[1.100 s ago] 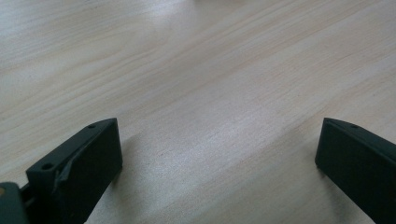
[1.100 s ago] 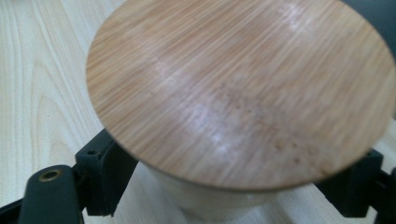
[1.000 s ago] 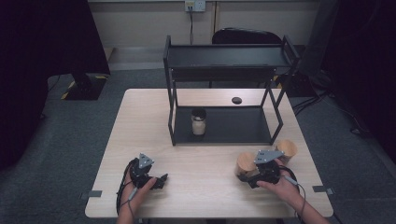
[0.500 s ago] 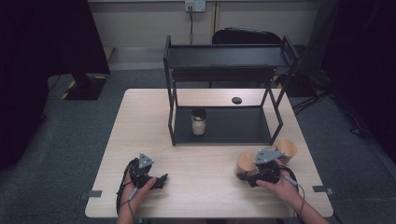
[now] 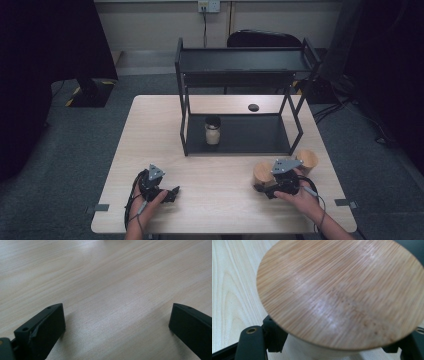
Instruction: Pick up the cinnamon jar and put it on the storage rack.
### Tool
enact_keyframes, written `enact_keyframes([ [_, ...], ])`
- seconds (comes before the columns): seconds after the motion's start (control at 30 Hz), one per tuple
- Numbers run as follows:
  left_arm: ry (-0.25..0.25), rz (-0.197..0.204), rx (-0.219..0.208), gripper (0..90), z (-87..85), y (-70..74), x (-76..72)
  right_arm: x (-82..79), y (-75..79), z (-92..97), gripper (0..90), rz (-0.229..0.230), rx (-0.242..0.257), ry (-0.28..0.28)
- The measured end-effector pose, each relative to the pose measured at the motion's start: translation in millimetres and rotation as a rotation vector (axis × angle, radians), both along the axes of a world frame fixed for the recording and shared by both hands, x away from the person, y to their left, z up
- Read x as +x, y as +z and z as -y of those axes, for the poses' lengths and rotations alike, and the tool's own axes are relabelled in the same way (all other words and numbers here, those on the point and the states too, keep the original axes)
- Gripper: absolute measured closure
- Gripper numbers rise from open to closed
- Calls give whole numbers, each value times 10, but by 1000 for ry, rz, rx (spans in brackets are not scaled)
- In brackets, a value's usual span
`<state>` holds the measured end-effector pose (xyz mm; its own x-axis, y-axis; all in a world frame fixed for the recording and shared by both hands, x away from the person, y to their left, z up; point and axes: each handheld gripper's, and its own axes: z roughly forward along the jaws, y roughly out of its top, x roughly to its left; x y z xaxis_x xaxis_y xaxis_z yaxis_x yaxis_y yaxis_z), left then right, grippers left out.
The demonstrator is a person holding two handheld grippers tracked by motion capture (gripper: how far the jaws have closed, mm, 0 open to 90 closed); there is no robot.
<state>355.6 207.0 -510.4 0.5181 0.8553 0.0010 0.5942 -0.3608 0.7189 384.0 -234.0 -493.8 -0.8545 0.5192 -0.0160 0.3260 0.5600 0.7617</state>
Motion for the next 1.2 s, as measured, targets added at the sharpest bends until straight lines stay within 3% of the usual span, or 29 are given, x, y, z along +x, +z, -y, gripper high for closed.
enact_keyframes([
  [1.2,0,0,-1,0,0,0,0,330,165,-122,250,0,-32,-22],
])
